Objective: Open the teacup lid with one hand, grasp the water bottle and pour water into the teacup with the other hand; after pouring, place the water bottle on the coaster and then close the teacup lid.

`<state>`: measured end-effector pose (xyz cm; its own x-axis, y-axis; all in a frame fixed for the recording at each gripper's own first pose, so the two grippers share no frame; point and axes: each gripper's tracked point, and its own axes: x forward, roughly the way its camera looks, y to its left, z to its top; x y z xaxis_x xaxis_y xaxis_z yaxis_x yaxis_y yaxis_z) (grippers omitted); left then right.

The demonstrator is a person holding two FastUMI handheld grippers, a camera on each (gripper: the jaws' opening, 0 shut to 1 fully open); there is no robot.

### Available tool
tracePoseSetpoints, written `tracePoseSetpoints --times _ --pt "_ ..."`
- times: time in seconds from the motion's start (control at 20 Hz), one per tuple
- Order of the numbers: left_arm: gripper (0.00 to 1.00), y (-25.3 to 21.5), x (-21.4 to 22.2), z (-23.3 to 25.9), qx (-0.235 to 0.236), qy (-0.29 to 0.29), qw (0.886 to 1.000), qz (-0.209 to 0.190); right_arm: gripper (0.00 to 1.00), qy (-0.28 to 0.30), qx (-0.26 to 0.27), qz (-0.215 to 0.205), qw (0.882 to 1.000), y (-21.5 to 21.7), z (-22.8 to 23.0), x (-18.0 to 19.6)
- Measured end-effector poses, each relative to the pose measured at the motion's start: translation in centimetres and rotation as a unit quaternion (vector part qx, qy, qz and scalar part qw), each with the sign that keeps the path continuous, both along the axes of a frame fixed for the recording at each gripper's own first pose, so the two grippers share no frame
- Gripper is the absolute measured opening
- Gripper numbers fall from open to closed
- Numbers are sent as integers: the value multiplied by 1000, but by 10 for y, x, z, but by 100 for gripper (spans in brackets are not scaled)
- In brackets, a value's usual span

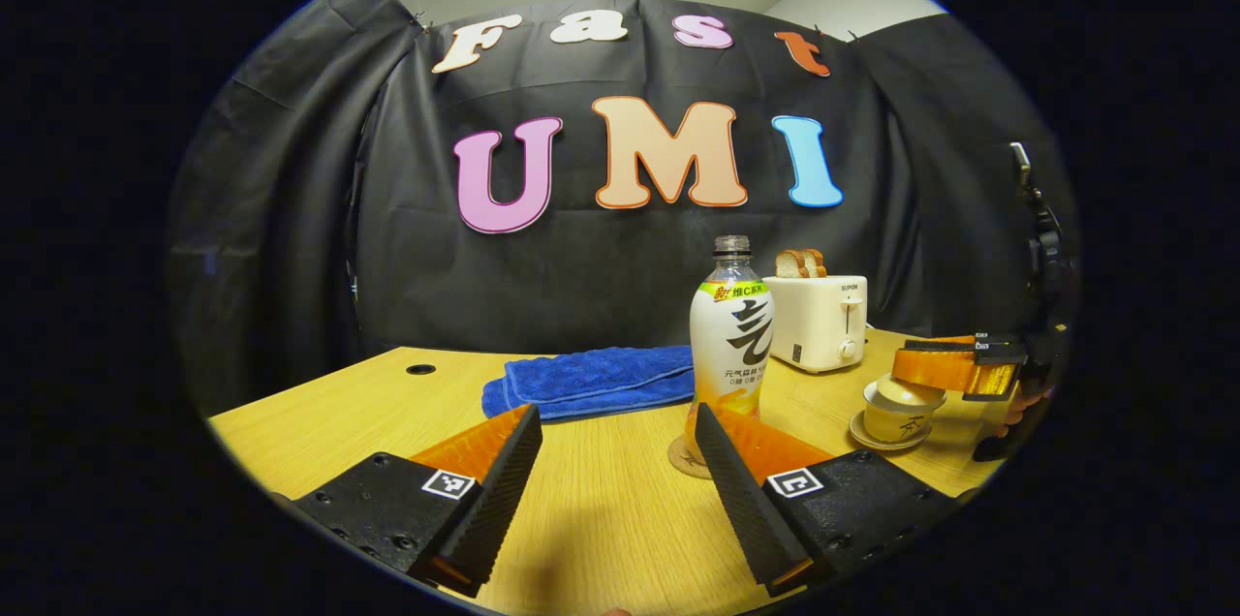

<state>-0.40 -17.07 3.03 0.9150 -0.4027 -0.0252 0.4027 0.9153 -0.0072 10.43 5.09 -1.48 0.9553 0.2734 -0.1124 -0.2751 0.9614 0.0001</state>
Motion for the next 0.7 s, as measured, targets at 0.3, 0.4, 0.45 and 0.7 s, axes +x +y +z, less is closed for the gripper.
tracePoseSetpoints --times 0.3,0.4,0.45,0.7 --pt "93 -1 1 0 1 1 1000 0 30 25 -8 5 1000 2 -7 1" --pt "93 0 0 1 1 1 1000 0 36 29 -7 2 1000 0 -9 1" --pt "93 0 1 1 1 1 1000 0 41 29 -8 1 1000 0 -8 -1" --pt "93 -1 1 0 1 1 1000 0 65 -1 2 -12 1000 -8 2 -6"
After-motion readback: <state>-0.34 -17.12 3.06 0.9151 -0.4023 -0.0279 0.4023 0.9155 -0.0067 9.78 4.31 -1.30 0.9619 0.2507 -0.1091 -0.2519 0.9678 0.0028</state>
